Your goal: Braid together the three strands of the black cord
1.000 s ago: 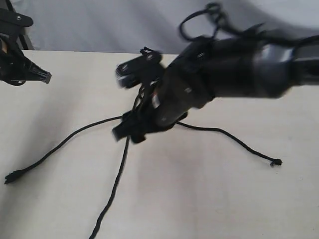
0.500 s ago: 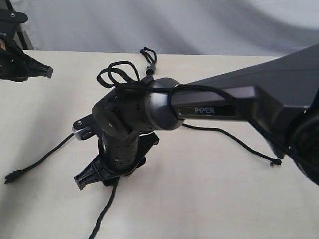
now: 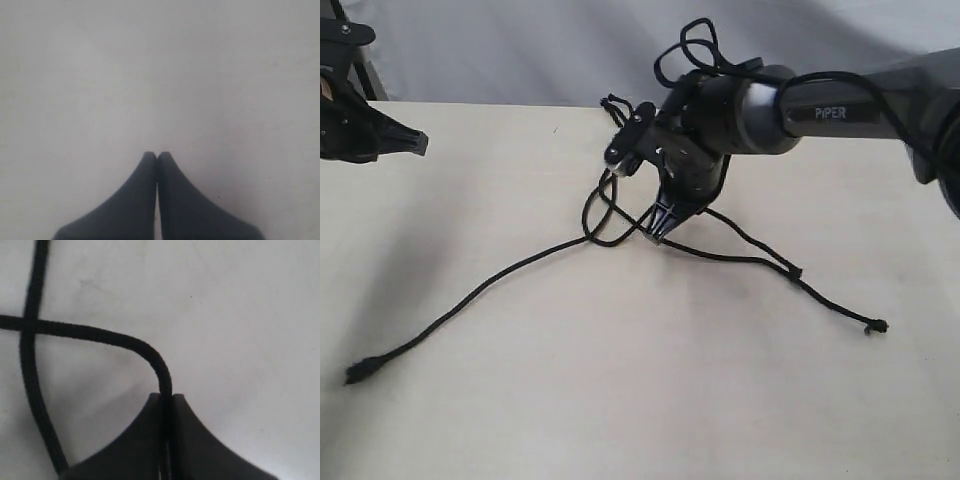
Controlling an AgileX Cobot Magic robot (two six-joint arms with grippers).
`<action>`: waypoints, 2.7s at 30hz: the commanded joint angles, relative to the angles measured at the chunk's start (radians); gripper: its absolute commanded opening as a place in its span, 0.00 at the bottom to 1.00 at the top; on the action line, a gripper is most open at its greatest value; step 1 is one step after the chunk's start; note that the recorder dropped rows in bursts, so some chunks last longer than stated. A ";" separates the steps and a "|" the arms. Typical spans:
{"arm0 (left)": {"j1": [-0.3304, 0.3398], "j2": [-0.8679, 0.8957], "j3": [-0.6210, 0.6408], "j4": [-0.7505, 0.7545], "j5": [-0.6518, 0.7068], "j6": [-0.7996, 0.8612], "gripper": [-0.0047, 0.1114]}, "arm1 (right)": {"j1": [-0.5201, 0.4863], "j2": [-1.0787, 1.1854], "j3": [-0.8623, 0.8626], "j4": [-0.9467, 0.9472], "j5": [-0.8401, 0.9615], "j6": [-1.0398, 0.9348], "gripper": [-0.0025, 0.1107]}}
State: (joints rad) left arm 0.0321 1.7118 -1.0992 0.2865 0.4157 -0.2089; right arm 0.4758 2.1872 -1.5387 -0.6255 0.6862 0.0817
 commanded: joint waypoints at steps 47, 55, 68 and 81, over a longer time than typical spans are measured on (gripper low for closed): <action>-0.010 -0.001 0.003 -0.011 -0.016 0.006 0.05 | 0.061 -0.065 0.049 0.149 0.324 -0.093 0.02; -0.010 -0.001 0.003 -0.011 -0.015 0.004 0.05 | 0.061 -0.054 0.122 0.154 0.272 -0.082 0.02; -0.020 -0.001 0.003 -0.094 -0.018 -0.006 0.05 | 0.064 -0.051 0.144 0.142 0.310 -0.074 0.02; -0.066 -0.001 0.003 -0.094 -0.041 -0.002 0.05 | 0.093 -0.051 0.144 0.093 0.285 0.026 0.03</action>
State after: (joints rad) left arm -0.0252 1.7118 -1.0992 0.1978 0.3814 -0.2100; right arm 0.5515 2.1377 -1.4002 -0.4985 0.9873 0.0657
